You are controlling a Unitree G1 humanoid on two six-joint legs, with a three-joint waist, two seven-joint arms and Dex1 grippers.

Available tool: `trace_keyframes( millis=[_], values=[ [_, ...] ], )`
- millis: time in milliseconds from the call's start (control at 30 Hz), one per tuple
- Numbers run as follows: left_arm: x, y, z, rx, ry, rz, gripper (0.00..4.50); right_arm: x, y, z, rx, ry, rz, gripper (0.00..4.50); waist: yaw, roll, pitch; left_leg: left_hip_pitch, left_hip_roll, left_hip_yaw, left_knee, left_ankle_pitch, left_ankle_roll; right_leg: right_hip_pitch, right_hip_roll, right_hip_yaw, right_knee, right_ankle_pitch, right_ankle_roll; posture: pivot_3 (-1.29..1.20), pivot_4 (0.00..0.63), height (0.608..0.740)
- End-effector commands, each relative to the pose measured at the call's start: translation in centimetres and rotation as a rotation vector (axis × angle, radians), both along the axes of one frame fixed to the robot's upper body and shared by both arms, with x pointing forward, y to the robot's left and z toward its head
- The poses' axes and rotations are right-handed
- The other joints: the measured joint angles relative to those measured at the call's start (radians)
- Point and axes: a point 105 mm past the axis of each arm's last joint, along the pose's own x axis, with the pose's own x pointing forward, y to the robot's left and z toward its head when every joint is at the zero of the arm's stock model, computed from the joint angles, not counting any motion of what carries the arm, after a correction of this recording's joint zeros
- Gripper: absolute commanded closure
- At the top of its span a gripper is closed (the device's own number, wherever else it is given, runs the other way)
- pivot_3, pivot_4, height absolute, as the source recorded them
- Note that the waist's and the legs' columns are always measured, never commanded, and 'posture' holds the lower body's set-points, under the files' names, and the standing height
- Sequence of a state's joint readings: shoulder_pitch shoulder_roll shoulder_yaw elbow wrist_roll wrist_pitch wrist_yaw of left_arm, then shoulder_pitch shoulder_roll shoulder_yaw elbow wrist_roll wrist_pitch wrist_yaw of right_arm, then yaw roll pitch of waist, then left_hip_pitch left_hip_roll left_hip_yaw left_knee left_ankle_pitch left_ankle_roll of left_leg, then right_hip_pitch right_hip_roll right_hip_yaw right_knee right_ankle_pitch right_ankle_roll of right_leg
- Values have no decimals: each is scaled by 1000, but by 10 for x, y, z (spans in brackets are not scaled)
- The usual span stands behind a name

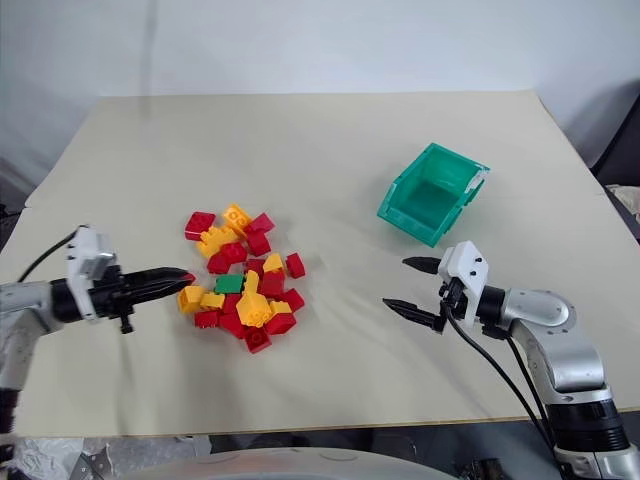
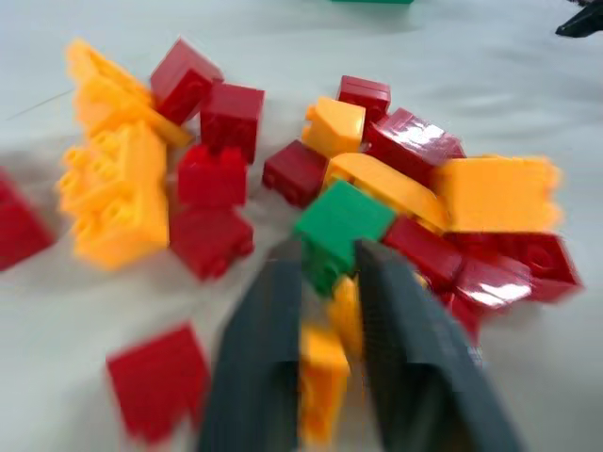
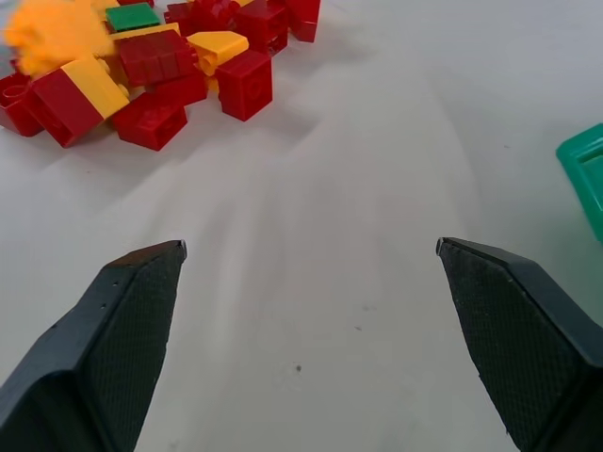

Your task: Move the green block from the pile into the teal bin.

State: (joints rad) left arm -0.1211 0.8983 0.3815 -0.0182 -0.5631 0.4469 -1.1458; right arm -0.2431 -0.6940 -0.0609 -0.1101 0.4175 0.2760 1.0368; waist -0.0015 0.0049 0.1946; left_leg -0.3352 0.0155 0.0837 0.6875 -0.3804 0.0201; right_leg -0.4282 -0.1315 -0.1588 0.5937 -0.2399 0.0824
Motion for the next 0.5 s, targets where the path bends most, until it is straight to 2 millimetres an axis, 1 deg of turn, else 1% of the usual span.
trace_keyframes(
  millis=[33, 100, 167, 200, 267, 300, 367, 500],
  values=[
    [-19, 9, 23, 25, -58, 33, 2420, 2, 5, 8, 5, -43, 38, 0, -1, 0, 0, 0, 0, 0, 0, 0, 0, 0, 0, 0, 0, 0, 0, 0, 150, 740],
    [-29, 18, 25, 46, -58, 73, 1753, 4, 6, 8, 7, -42, 46, 0, -1, 0, 0, 0, 0, 0, 0, 0, 0, 0, 0, 0, 0, 0, 0, 0, 150, 740],
    [-38, 26, 23, 59, -53, 99, 1083, 6, 6, 8, 6, -40, 55, 0, -1, 0, 0, 0, 0, 0, 0, 0, -1, 0, 0, 0, 0, 0, 0, 0, 150, 740],
    [-41, 28, 22, 63, -50, 105, 736, 7, 7, 7, 5, -38, 59, 0, -1, 0, 0, 0, 0, 0, 0, 0, -1, 0, 0, 0, 0, 0, 0, 0, 150, 740],
    [-42, 25, 19, 79, -49, 95, 154, 9, 9, 6, 4, -36, 70, 0, 3, 0, 0, 0, 0, 0, 0, 0, -1, 0, 0, 0, 0, 0, 0, 0, 150, 740],
    [-37, 22, 18, 90, -69, 90, 45, 10, 11, 6, 4, -37, 77, 0, 5, 0, 0, 0, 0, 0, 0, 0, -1, 0, 0, 0, 0, 0, 0, 0, 150, 740],
    [-19, 17, 16, 144, -146, 107, 45, 12, 15, 7, 12, -42, 91, 0, 9, 0, 0, -1, 0, -1, 1, -1, 0, 0, -1, 0, 0, 0, -1, 0, 150, 740],
    [5, 0, 11, 123, -158, 74, 45, 13, 19, 9, 19, -47, 101, 0, 16, 1, 0, -1, 0, -1, 3, -1, 0, 0, 0, 0, 2, 1, -2, 0, 150, 740]
  ],
)
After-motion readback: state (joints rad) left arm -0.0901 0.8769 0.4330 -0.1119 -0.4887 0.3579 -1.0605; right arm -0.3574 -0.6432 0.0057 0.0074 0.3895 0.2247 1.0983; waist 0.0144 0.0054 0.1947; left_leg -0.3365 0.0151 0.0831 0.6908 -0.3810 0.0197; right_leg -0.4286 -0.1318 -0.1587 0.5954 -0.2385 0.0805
